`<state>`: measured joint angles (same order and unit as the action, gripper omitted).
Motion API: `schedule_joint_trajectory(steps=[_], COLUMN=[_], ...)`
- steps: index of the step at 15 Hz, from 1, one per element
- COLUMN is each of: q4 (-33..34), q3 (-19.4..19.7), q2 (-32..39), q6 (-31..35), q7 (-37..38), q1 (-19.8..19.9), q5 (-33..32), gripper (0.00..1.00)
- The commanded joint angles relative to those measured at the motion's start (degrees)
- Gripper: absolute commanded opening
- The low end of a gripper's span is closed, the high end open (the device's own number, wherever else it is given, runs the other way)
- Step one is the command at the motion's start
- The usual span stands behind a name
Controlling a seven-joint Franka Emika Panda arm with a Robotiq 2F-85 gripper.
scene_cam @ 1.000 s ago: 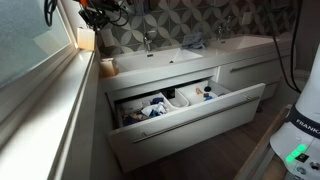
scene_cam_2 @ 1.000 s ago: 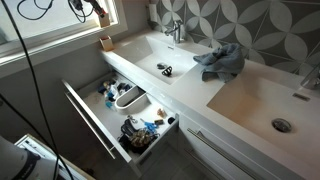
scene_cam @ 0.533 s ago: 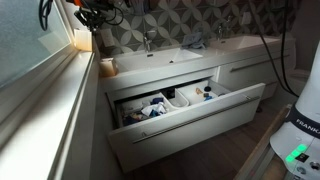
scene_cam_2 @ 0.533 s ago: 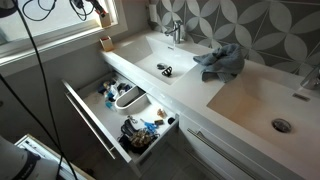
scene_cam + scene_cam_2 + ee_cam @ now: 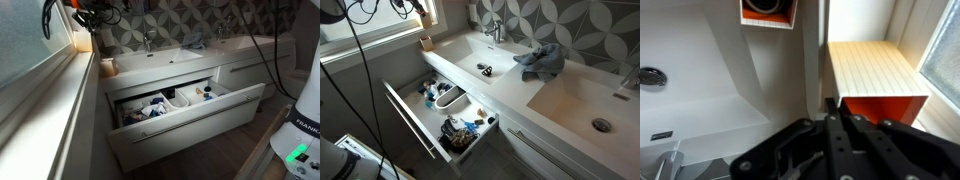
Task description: Take the box out of the drawer and place it on the windowsill
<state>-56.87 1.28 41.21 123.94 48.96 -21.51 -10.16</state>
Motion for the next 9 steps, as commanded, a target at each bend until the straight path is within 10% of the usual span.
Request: schedule_joint_trajectory(steps=[1, 9], q4=[4.89, 5.67], q3=[0.7, -0.72], q2=[2.73, 1.88], q6=[-2.47, -2.71], q7=[-0.65, -2.7], q1=[-0.92, -0.36], q5=[-1.6, 0.17], gripper=[0.36, 0.91])
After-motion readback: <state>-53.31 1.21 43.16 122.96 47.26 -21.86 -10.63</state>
